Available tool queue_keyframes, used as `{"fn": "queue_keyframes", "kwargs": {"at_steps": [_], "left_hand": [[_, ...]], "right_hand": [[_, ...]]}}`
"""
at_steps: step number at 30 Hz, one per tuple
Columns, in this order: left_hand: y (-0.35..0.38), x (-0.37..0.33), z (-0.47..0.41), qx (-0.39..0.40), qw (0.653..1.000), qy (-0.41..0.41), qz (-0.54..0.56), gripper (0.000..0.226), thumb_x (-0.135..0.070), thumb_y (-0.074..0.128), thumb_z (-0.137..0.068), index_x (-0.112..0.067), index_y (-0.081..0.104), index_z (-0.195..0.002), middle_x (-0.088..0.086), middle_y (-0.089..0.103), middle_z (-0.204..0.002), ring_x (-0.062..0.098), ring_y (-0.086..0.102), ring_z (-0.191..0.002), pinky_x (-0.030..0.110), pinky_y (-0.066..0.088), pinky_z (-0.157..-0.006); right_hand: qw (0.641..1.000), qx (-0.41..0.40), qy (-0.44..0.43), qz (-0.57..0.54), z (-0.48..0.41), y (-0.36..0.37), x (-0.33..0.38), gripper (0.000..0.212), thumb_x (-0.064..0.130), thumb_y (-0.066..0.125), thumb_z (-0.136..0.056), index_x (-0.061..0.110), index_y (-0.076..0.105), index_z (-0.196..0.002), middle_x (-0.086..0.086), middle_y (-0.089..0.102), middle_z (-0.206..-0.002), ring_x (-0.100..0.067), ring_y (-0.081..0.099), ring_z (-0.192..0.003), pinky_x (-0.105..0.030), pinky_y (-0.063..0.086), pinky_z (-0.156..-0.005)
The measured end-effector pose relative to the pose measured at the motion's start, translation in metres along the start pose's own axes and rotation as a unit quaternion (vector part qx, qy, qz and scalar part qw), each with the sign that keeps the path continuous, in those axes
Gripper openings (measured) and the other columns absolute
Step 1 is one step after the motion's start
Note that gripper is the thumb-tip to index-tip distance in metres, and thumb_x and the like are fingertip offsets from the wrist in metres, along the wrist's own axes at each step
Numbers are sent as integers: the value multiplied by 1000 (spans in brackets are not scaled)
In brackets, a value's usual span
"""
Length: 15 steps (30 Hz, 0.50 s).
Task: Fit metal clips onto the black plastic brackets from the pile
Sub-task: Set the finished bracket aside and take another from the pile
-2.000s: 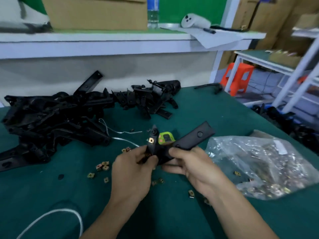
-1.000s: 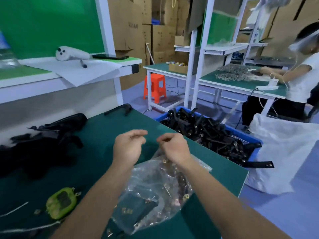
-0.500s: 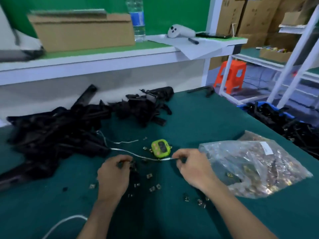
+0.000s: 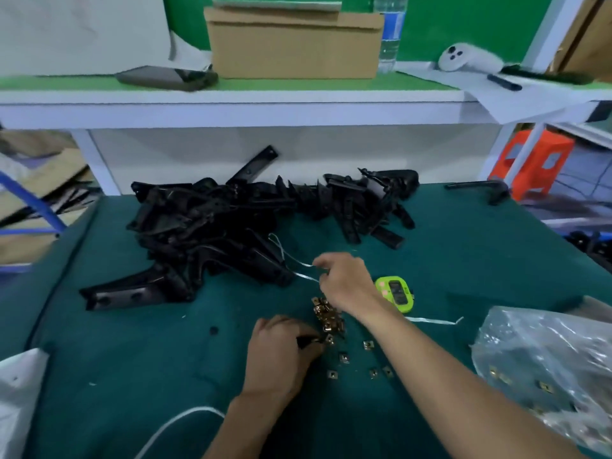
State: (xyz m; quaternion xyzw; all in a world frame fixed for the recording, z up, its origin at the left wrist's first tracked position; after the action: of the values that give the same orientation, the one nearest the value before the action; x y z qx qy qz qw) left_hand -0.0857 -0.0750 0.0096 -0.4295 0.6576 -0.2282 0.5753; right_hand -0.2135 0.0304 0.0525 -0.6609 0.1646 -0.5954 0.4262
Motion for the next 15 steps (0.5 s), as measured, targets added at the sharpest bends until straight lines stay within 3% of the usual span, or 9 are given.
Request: {"fn": "queue_keyframes", "kwargs": {"at_steps": [3,6,9,11,13,15], "left_hand": [[-4,3,2,-46,998,-25,28,13,-46,84,-72,-34,79,-76,-20,73,-77,-2,55,-77,19,30,-76],[-10,4,3,-102,990,-55,80,7,-35,84,-74,-33,78,-77,-24,69,-76,-15,47,-76,11,33,-74],[-9,9,3,-103,984,-104,103,13,-25,78,-85,-37,73,-86,-34,52,-78,-9,44,-79,16,38,-74],[-8,10,2,-104,985,-104,89,16,-20,69,-91,-35,64,-86,-29,48,-78,-1,41,-81,26,41,-76],[-8,10,0,-103,986,-100,79,21,-17,60,-96,-32,54,-83,-23,47,-78,4,39,-79,30,39,-76],[-7,10,0,-95,988,-97,79,23,-19,54,-100,-32,48,-82,-21,45,-77,3,39,-79,31,38,-76]], "right_hand": [[999,40,-8,10,-39,12,23,44,9,53,-96,20,59,-138,-5,59,-140,-24,56,-125,-32,47,-103],[998,59,-23,-9,-68,27,47,37,26,59,-98,19,61,-134,-7,65,-129,-24,63,-112,-32,50,-96],[997,77,-15,-25,-90,45,66,41,37,60,-98,18,59,-135,-6,61,-130,-26,62,-109,-37,52,-92],[993,114,-7,6,-101,58,74,42,34,58,-100,10,58,-134,-12,60,-130,-30,63,-108,-39,53,-88],[989,141,-4,33,-110,66,78,33,25,55,-102,0,62,-122,-18,65,-120,-32,64,-94,-38,50,-74],[992,106,-8,63,-115,63,83,19,14,52,-100,-1,64,-106,-16,68,-106,-24,58,-76,-34,42,-62]]}}
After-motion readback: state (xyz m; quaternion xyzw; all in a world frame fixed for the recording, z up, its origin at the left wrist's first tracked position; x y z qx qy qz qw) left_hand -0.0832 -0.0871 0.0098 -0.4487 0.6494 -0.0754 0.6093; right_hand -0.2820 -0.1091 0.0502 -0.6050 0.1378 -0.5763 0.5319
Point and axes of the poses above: each hand's wrist, its own z-axis away from the middle knuckle, its own y-axis out of the palm, x = y × z, the point moved 5 cm from there along -z, towards the middle knuckle
